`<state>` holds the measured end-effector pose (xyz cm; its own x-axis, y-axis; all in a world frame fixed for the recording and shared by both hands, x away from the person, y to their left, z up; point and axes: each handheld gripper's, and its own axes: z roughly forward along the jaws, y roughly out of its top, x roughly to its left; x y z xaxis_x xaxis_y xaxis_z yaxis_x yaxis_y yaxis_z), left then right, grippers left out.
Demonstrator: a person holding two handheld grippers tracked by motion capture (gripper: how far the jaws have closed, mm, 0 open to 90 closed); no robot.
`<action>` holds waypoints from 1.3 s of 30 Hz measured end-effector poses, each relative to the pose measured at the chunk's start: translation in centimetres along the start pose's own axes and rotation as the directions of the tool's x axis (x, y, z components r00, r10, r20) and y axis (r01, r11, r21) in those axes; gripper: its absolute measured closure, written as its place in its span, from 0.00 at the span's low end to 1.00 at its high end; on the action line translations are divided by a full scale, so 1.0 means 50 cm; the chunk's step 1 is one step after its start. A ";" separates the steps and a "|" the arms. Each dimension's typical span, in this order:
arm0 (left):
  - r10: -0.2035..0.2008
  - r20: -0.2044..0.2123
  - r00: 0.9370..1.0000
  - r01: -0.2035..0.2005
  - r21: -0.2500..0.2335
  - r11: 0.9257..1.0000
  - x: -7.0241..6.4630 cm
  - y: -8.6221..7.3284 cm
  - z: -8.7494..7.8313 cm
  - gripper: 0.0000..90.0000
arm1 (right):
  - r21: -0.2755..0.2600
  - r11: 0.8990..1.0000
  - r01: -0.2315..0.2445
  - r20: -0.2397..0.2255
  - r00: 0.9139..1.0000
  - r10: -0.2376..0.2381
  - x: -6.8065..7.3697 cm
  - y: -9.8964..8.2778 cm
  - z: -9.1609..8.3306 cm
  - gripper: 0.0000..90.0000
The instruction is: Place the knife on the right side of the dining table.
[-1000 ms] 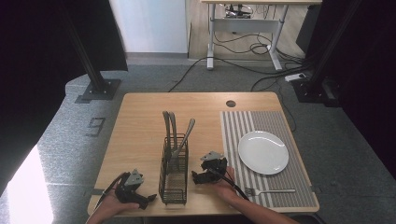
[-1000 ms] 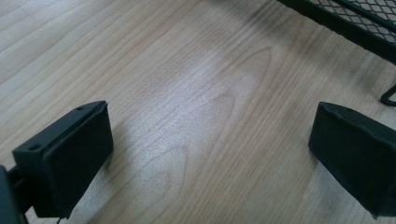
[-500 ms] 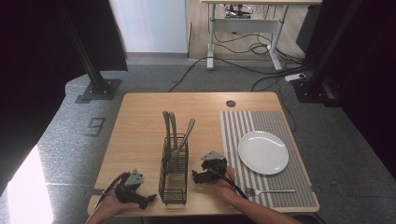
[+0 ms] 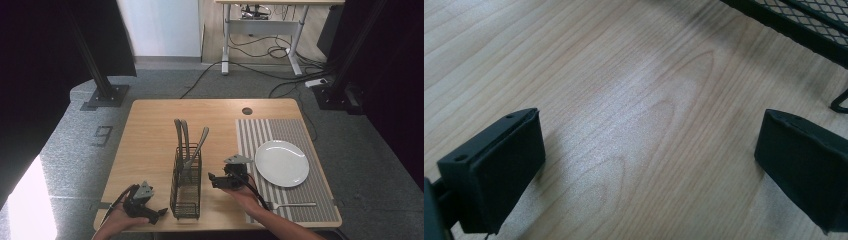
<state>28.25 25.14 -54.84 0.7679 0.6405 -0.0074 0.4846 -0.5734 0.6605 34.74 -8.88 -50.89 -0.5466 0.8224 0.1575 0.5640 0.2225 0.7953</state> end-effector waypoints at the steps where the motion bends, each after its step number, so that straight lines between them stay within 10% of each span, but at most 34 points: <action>1: 0.000 0.000 1.000 0.000 0.000 1.000 0.000 0.000 0.000 0.00 | 0.000 1.000 0.000 0.000 1.000 0.000 0.000 0.000 0.000 0.11; 39: -0.001 0.000 1.000 0.001 0.000 1.000 0.000 0.000 0.000 0.00 | -0.112 0.994 -0.008 -0.022 1.000 0.006 -0.053 0.075 -0.052 0.15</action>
<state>28.23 25.14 -54.84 0.7671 0.6415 -0.0079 0.4855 -0.5724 0.6607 36.71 -11.57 -46.81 -0.5565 0.8123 0.1747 0.4953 0.1555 0.8547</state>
